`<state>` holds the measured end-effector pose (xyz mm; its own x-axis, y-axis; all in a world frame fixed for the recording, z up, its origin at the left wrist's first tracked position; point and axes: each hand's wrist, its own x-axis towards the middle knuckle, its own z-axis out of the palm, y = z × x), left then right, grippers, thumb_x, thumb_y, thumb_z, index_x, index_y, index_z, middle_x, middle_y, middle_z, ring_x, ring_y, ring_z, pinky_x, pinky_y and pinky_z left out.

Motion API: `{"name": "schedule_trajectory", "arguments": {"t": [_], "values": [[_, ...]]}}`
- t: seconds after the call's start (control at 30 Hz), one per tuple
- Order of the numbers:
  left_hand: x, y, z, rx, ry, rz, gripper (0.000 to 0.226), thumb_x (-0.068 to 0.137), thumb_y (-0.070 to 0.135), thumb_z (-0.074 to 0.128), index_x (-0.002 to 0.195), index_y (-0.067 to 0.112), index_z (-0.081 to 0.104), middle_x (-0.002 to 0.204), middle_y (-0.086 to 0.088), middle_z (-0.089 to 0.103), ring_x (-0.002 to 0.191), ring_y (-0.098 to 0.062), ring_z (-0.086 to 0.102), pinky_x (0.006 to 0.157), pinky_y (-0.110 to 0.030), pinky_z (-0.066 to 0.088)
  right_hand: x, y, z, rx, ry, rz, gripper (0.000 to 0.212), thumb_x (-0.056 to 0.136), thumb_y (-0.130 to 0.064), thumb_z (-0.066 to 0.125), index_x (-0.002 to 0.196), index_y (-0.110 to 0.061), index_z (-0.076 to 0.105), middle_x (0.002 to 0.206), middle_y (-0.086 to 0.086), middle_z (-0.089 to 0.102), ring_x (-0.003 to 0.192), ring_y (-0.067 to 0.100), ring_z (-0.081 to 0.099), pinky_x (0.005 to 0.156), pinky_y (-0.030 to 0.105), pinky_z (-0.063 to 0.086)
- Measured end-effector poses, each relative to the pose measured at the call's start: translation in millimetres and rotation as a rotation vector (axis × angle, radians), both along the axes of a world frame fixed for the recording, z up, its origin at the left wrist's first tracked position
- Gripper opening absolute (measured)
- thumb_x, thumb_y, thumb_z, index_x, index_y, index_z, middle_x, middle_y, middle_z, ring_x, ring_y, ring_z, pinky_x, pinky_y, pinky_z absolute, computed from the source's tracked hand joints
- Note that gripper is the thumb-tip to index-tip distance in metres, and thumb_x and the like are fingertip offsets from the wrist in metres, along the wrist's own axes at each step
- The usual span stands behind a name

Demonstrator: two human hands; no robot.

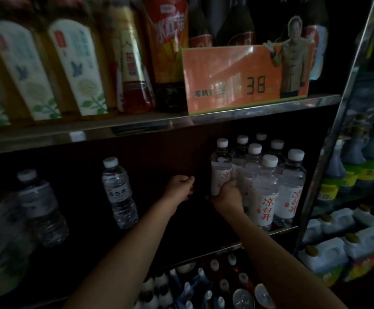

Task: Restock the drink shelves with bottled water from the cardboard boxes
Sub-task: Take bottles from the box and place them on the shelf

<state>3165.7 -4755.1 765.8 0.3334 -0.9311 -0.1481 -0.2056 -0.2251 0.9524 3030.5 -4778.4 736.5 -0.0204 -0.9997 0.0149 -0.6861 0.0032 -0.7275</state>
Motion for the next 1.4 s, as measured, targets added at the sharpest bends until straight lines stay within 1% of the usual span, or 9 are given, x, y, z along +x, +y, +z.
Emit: {"name": "schedule_trajectory", "arguments": {"t": [0.23,0.47,0.6,0.83,0.9,1.1,1.17,1.27,1.4], "values": [[60.3,109.2,13.4,-0.068,-0.456,0.029,0.039,0.097,0.044,0.042,0.113,0.013,0.061,0.108,-0.005,0.066,0.101,-0.024,0.062,0.094,-0.039,0.049,38.2,64.3,24.6,-0.156,0.209,0.373,0.042,0.086,-0.047,0.061,0.113,-0.015,0.06,0.105,0.009,0.068,0.095,0.028,0.064,0.073,0.032,0.051],[128.1,256.4,21.3,0.092,-0.77,0.187,0.049,0.099,0.05,0.029,0.126,0.017,0.053,0.112,-0.005,0.065,0.101,-0.022,0.06,0.085,-0.034,0.047,113.8,152.9,46.5,-0.297,0.228,0.775,0.04,0.09,-0.048,0.056,0.113,-0.016,0.061,0.11,0.008,0.066,0.101,0.026,0.063,0.079,0.033,0.051],[167.7,363.0,13.8,0.216,-0.732,0.324,0.053,0.098,0.053,0.029,0.128,0.015,0.052,0.119,-0.006,0.061,0.107,-0.025,0.059,0.088,-0.034,0.048,170.7,229.0,50.3,-0.295,0.287,0.993,0.055,0.091,-0.06,0.047,0.121,-0.015,0.059,0.117,0.008,0.062,0.105,0.026,0.061,0.086,0.034,0.051],[193.5,561.7,8.5,0.362,-0.701,0.618,0.059,0.094,0.062,0.029,0.114,0.014,0.057,0.102,-0.008,0.064,0.097,-0.026,0.062,0.083,-0.036,0.049,264.0,391.3,44.7,-0.24,0.264,1.394,0.054,0.091,-0.064,0.041,0.091,-0.016,0.065,0.072,0.003,0.058,0.073,0.028,0.062,0.058,0.034,0.049],[191.5,615.2,6.1,0.339,-0.679,0.721,0.052,0.096,0.056,0.034,0.106,0.013,0.061,0.102,-0.012,0.067,0.099,-0.027,0.064,0.082,-0.032,0.049,283.3,440.9,40.1,-0.223,0.273,1.494,0.061,0.091,-0.065,0.04,0.104,-0.011,0.065,0.087,0.006,0.062,0.086,0.028,0.063,0.066,0.036,0.051],[181.9,759.8,-6.5,0.425,-0.562,0.924,0.046,0.101,0.042,0.034,0.125,0.009,0.055,0.127,-0.016,0.058,0.115,-0.027,0.054,0.079,-0.023,0.034,322.3,593.3,21.7,-0.262,0.211,1.76,0.04,0.092,-0.059,0.046,0.088,-0.024,0.064,0.092,0.002,0.064,0.081,0.017,0.06,0.065,0.028,0.046],[180.5,803.9,-12.0,0.468,-0.509,0.989,0.047,0.101,0.041,0.035,0.127,0.006,0.053,0.132,-0.015,0.055,0.12,-0.027,0.051,0.086,-0.024,0.036,334.1,640.0,13.5,-0.214,0.211,1.84,0.054,0.091,-0.061,0.045,0.093,-0.012,0.067,0.11,0.01,0.065,0.096,0.024,0.062,0.081,0.037,0.052],[182.6,867.9,-27.4,0.524,-0.414,1.069,0.052,0.097,0.047,0.037,0.125,0.008,0.056,0.133,-0.014,0.055,0.123,-0.027,0.051,0.099,-0.031,0.039,348.2,704.5,2.0,-0.204,0.238,1.92,0.051,0.093,-0.058,0.044,0.077,-0.012,0.059,0.081,0.006,0.059,0.086,0.026,0.061,0.08,0.037,0.048],[179.9,935.7,-52.6,0.53,-0.373,1.129,0.043,0.1,0.04,0.038,0.134,0.016,0.049,0.137,-0.01,0.052,0.127,-0.024,0.048,0.09,-0.021,0.034,365.9,778.3,-22.7,-0.15,0.294,1.991,0.059,0.093,-0.059,0.043,0.117,-0.009,0.062,0.116,0.007,0.063,0.107,0.026,0.059,0.09,0.04,0.048]]}}
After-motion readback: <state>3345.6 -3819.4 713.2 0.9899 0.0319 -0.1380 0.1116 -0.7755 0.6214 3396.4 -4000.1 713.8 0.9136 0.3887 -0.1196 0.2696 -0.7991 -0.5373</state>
